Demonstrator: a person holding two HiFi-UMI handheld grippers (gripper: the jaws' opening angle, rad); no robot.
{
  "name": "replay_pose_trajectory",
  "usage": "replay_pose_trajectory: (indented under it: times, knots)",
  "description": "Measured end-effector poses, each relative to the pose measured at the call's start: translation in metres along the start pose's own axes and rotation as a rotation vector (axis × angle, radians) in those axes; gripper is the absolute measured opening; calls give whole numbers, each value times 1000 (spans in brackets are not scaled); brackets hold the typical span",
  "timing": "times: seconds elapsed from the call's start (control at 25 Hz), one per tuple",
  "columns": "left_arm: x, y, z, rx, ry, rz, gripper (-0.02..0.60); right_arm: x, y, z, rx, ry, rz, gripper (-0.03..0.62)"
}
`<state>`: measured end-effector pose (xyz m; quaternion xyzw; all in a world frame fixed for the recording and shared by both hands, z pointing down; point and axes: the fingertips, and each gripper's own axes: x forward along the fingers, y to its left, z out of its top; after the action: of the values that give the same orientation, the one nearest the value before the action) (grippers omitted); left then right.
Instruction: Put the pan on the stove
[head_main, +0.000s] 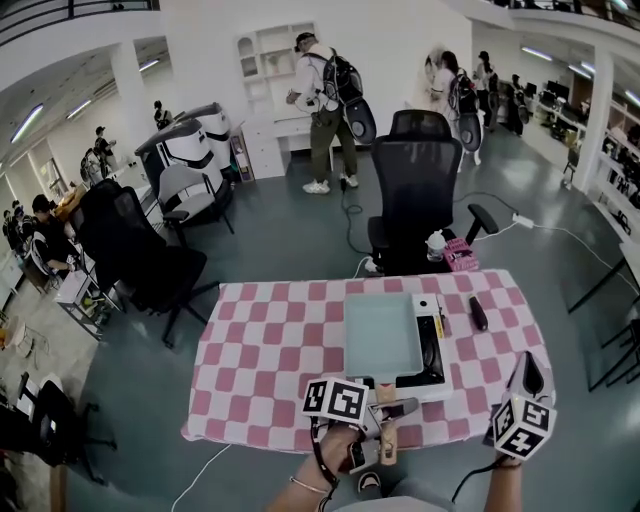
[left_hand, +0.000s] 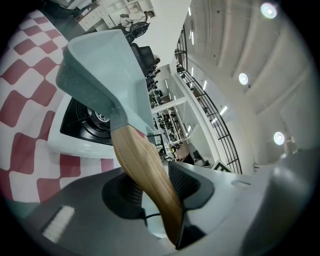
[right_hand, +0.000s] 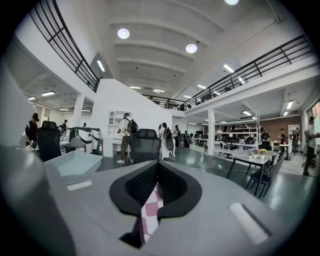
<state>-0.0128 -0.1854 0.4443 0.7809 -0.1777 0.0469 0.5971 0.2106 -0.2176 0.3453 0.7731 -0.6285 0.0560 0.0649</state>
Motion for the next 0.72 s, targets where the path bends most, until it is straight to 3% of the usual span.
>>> replay_pose_trajectory:
  times: [0.72]
  knots:
    - [23, 12, -3, -38, 30, 14, 141, 22, -11, -10, 22, 21, 4, 9]
